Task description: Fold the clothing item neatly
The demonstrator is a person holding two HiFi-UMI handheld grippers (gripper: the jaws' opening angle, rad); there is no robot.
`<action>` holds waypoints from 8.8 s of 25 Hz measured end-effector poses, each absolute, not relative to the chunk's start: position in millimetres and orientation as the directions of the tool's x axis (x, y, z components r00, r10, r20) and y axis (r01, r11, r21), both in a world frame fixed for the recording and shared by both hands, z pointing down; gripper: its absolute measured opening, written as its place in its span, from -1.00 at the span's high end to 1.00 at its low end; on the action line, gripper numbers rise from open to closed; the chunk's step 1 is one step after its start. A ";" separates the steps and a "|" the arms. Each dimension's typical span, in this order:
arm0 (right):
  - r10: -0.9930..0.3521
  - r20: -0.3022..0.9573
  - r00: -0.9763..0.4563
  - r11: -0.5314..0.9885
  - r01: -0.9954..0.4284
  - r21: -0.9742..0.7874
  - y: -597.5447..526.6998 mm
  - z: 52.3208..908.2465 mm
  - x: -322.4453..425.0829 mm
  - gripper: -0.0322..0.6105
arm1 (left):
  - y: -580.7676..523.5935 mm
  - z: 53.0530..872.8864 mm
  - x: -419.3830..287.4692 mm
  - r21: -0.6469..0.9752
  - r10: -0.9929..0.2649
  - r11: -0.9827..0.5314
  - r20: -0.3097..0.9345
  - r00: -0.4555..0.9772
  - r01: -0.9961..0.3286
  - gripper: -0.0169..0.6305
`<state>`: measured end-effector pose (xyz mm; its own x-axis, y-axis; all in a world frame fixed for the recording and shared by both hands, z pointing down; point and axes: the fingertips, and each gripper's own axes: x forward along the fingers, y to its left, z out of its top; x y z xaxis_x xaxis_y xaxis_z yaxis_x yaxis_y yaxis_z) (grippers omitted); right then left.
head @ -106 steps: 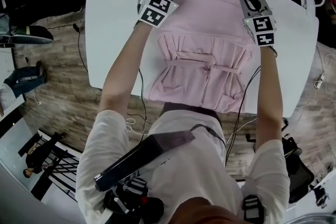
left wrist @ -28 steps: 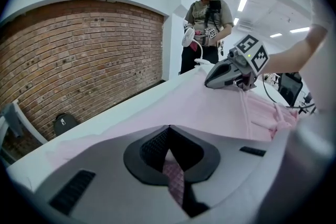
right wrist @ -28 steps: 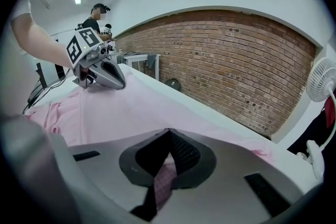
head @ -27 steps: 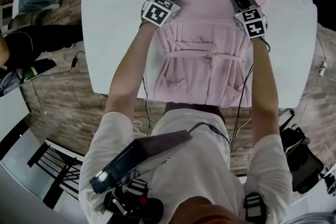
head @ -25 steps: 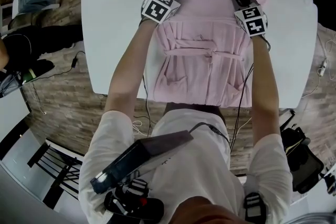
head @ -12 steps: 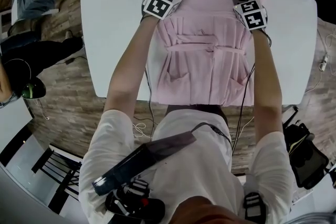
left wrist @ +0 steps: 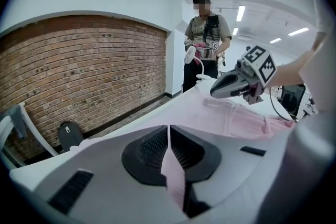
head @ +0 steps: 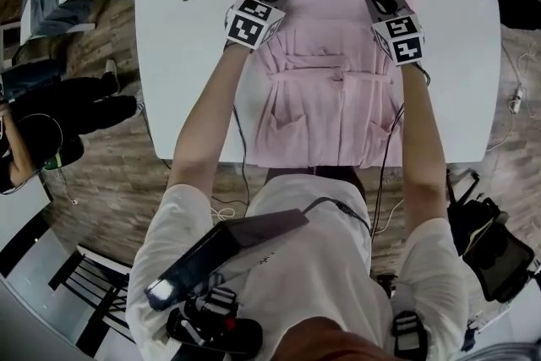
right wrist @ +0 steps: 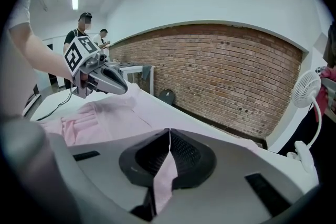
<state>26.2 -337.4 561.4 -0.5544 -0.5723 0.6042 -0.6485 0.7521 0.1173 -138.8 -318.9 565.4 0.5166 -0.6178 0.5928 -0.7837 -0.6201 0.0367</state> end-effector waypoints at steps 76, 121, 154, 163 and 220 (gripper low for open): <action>-0.476 0.695 -0.539 0.743 -0.669 -0.010 107.9 795.8 271.7 0.19 | 177.2 785.9 -192.7 0.105 -0.588 -0.486 0.695 0.414 -0.867 0.17; -0.558 0.307 -0.771 0.778 -0.614 -0.129 34.0 432.1 215.6 0.87 | 107.2 440.7 -183.2 0.433 -0.681 -0.539 0.280 0.676 -0.722 0.90; -0.423 0.555 -0.716 0.794 -0.588 -0.155 -209.1 557.4 178.0 0.87 | -112.1 575.3 -247.2 0.315 -0.638 -0.287 0.641 0.426 -0.905 0.90; -0.432 0.660 -0.615 0.769 -0.633 -0.086 -214.7 589.3 186.4 0.87 | -117.7 602.7 -258.6 0.354 -0.591 -0.271 0.672 0.445 -0.895 0.90; -0.368 0.672 -0.643 0.870 -0.493 0.005 -42.3 556.1 72.7 0.88 | -35.6 538.8 -172.7 0.178 -0.558 -0.598 0.607 0.565 -0.781 0.94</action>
